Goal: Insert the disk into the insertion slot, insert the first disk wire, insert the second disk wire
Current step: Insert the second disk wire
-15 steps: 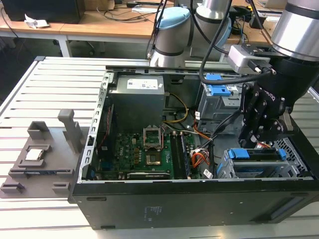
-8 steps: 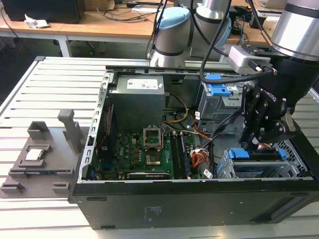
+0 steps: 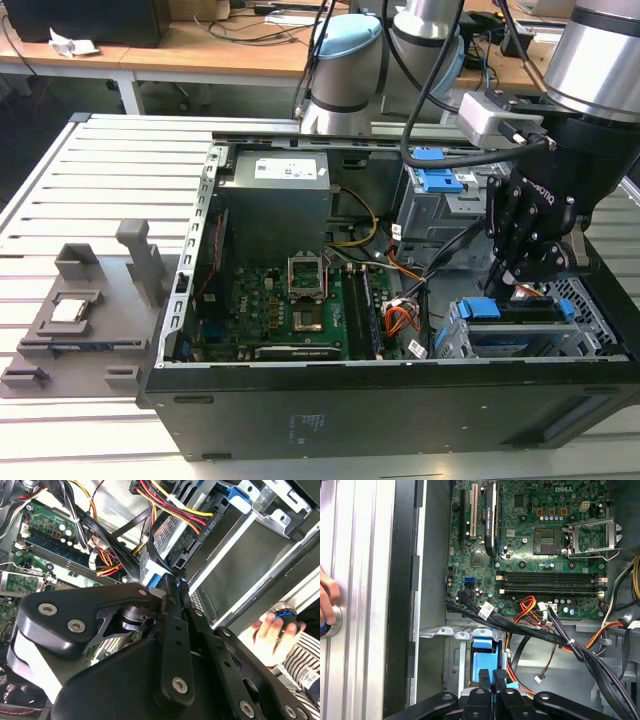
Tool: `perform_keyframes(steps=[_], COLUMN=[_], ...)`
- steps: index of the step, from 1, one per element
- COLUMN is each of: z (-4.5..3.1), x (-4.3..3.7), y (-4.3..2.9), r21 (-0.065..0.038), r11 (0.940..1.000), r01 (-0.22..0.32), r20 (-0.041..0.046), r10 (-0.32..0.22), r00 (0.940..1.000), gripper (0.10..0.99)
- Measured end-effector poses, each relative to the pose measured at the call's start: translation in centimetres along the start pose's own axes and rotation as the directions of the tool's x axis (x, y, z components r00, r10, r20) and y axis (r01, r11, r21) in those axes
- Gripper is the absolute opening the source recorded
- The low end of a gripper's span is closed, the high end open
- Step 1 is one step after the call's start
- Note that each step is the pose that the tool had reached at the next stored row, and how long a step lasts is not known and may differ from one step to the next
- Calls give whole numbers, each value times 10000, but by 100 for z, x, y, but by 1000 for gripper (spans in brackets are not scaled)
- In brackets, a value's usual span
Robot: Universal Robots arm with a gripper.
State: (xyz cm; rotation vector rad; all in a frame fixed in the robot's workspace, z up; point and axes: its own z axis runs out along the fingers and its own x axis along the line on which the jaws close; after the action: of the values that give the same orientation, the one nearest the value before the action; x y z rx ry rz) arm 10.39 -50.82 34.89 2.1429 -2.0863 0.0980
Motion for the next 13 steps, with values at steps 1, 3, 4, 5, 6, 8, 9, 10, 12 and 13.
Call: perform_keyframes(steps=[1,3,4,5,6,8,9,10,12,13], z=[0,2,5,7,12,24,26,27,26,26], x=[0,18,30,47,78,160,164,166,175,176], y=[0,1,1,1,2,-4,-7,-10,-45,-64], r21=[0,4,7,10,13,12,16,18,8,-1], r11=[10000,10000,10000,10000,10000,10000,10000,10000,10000,10000], r01=[0,5,10,16,21,3,3,8,20,23], r20=[-1,115,212,310,404,546,734,855,1068,1089], r10=[0,-5,-10,-17,-22,-3,-4,-10,-20,-23], r00=[10000,9999,9998,9995,9992,9985,9973,9963,9943,9940], gripper=[141,141,141,141,141,141,141,141,141,141])
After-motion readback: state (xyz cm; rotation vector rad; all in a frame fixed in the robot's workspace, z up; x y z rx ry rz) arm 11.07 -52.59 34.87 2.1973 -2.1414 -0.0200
